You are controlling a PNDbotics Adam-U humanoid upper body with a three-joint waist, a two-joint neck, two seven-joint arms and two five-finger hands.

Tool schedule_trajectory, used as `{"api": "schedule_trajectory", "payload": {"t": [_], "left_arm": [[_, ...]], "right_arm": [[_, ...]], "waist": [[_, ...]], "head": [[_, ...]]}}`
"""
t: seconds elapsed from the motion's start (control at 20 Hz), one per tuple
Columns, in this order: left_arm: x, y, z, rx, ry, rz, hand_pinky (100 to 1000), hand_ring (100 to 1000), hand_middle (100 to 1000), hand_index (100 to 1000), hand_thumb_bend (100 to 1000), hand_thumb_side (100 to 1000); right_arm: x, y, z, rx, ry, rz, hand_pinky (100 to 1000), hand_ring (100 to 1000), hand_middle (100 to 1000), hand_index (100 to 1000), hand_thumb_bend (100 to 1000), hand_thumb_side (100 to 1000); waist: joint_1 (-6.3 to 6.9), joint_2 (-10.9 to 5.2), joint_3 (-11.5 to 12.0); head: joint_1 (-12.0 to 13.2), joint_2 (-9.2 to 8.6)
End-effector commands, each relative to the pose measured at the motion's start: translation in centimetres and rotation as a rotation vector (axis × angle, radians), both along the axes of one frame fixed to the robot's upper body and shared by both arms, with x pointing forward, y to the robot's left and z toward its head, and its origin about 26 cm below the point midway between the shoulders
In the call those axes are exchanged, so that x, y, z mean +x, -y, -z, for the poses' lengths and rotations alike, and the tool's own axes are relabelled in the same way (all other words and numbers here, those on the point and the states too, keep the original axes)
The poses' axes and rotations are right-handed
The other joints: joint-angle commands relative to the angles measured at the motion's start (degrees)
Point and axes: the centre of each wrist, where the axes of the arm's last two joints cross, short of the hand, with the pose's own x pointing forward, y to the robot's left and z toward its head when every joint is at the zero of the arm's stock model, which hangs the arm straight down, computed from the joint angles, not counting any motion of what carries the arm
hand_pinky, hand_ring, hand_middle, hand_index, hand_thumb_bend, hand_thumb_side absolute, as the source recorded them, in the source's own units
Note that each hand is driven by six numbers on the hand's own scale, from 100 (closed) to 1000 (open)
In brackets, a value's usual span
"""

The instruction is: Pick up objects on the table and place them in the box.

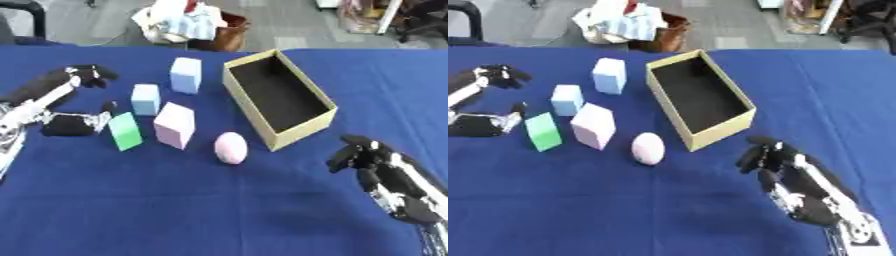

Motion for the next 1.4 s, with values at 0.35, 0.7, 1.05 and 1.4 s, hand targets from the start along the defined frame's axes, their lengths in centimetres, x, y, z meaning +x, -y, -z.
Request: {"api": "schedule_trajectory", "payload": {"t": [0.35,0.7,1.05,1.4], "left_arm": [[1.7,-1.5,-0.2,0.151,-0.097,-0.004,842,789,832,918,100,756],[2.1,-1.3,0.5,0.177,-0.149,0.03,844,792,825,920,171,958],[2.4,-1.2,1.1,0.221,-0.175,0.043,844,794,821,925,339,1000],[2.5,-1.3,1.2,0.281,-0.171,0.032,820,795,841,941,381,886]], "right_arm": [[0.0,0.5,-0.5,-0.02,0.013,0.004,672,717,655,914,100,463],[0.0,0.5,-0.4,-0.021,0.011,0.004,672,716,656,914,100,463],[0.0,0.5,-0.4,-0.024,0.009,0.002,672,715,656,913,100,462],[0.0,0.5,-0.4,-0.026,0.008,0.001,672,714,656,913,100,462]], "waist": [[1.27,-1.81,-0.2],[1.45,-1.81,-0.46],[1.65,-1.85,-0.74],[1.79,-1.87,-0.9]], "head": [[0.0,0.04],[0.07,0.18],[0.08,0.43],[0.08,0.64]]}}
